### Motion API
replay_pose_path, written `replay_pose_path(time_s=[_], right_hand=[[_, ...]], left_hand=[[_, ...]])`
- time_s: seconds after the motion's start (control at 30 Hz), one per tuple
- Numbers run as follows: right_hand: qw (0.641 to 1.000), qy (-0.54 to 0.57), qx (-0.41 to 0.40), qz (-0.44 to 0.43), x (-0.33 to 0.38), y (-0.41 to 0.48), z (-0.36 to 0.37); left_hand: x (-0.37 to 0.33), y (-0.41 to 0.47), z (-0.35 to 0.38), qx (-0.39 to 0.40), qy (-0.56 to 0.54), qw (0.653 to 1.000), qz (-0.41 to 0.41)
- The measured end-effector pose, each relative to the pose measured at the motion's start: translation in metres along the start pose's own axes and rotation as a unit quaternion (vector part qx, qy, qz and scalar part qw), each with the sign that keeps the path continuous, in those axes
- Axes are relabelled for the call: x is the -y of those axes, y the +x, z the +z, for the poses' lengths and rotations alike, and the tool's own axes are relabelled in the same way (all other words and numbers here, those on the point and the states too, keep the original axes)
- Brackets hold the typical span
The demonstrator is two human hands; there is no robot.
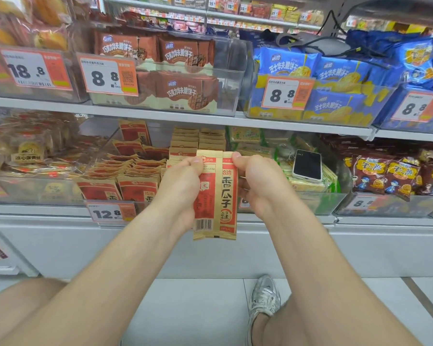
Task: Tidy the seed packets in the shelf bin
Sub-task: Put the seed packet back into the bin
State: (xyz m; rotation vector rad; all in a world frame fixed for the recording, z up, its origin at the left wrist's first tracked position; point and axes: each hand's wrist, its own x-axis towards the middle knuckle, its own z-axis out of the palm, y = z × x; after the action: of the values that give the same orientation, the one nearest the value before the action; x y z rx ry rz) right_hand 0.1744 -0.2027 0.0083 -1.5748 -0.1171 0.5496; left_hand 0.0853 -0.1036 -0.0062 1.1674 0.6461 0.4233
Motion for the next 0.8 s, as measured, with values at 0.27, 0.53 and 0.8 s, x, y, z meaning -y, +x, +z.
replay_pose_path(time_s=[0.27,0.53,0.8], right_hand=[[0.997,-0.037,0.032,-0.052,0.002,-0.002,0.001],[0.981,-0.082,-0.006,-0.175,0.000,-0.015,0.005],[0.954,-0.111,-0.001,-0.277,-0.003,-0.016,0.017]], left_hand=[[-0.003,-0.003,-0.003,-0.058,-0.002,0.993,0.105],[-0.006,-0.004,-0.015,-0.063,0.233,0.932,0.270],[0.000,-0.008,-0.013,-0.107,0.265,0.872,0.397]])
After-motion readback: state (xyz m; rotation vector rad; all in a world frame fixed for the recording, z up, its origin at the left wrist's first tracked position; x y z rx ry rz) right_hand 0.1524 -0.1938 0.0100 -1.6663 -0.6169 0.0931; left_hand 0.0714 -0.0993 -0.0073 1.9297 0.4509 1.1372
